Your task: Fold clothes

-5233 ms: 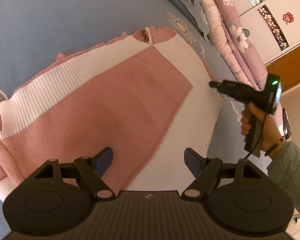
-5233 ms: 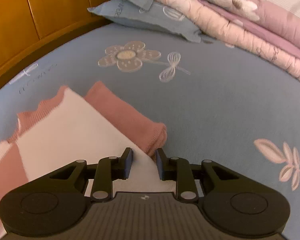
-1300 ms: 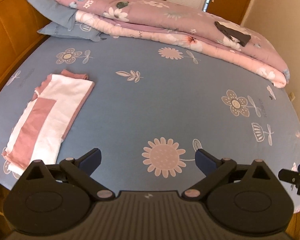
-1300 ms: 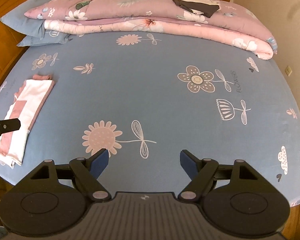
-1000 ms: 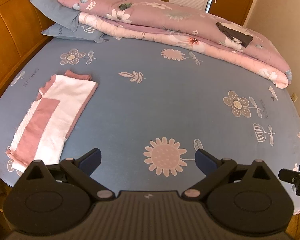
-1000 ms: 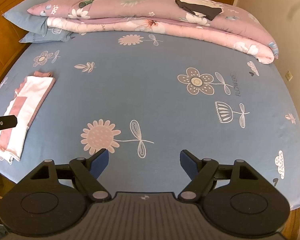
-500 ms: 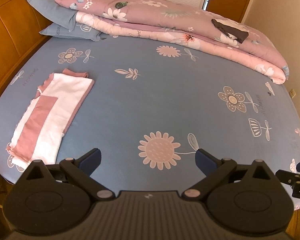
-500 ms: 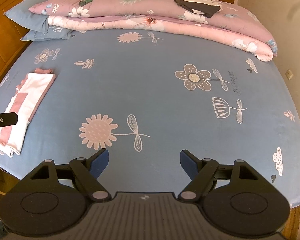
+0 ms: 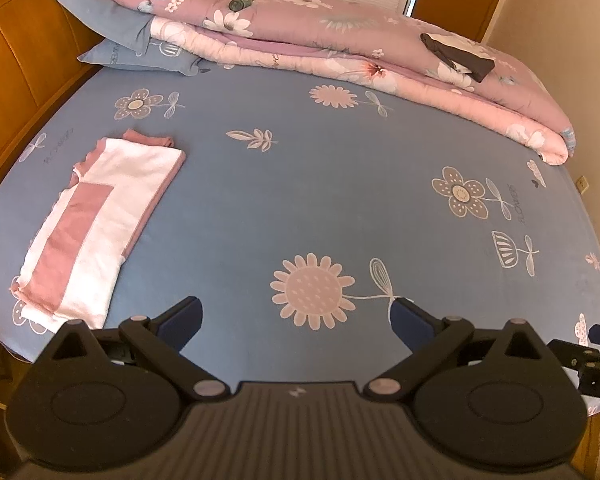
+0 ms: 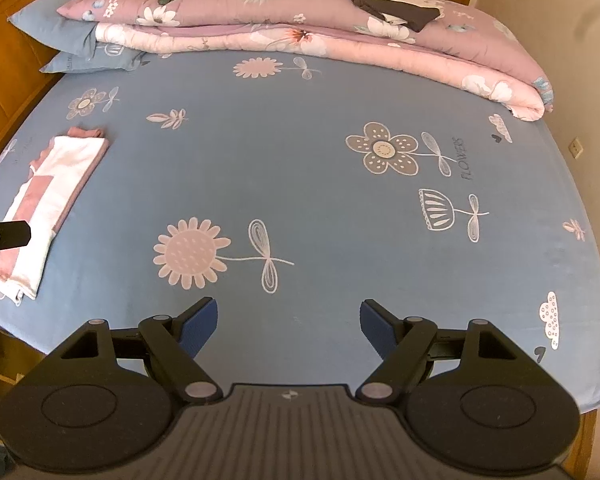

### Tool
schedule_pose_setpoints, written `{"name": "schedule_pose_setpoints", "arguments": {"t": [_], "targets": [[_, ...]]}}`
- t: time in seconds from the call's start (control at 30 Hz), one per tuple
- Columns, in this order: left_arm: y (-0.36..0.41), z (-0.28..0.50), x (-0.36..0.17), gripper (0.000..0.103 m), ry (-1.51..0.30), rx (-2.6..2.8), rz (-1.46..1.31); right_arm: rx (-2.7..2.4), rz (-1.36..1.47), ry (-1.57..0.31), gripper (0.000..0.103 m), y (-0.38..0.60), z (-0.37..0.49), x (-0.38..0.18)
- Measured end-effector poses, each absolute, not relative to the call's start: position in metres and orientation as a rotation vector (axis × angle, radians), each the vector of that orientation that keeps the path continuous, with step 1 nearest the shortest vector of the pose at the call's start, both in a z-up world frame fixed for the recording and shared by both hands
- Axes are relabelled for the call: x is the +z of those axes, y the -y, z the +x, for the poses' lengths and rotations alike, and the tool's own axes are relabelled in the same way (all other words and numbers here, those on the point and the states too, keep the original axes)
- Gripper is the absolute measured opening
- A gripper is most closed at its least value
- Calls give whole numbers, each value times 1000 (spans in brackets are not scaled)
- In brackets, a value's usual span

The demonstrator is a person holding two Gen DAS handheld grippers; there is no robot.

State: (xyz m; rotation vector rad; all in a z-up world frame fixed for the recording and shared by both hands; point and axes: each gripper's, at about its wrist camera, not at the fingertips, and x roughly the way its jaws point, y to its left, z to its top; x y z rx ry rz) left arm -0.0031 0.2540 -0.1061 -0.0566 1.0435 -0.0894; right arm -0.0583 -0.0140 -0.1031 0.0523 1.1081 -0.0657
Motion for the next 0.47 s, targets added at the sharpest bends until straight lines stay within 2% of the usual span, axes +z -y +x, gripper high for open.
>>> {"name": "schedule_pose_setpoints", "arguments": {"t": [0.47], "targets": [[-254, -1, -109, 100, -1060, -94, -67, -72, 45, -1106, 82, 15, -57, -103]]}}
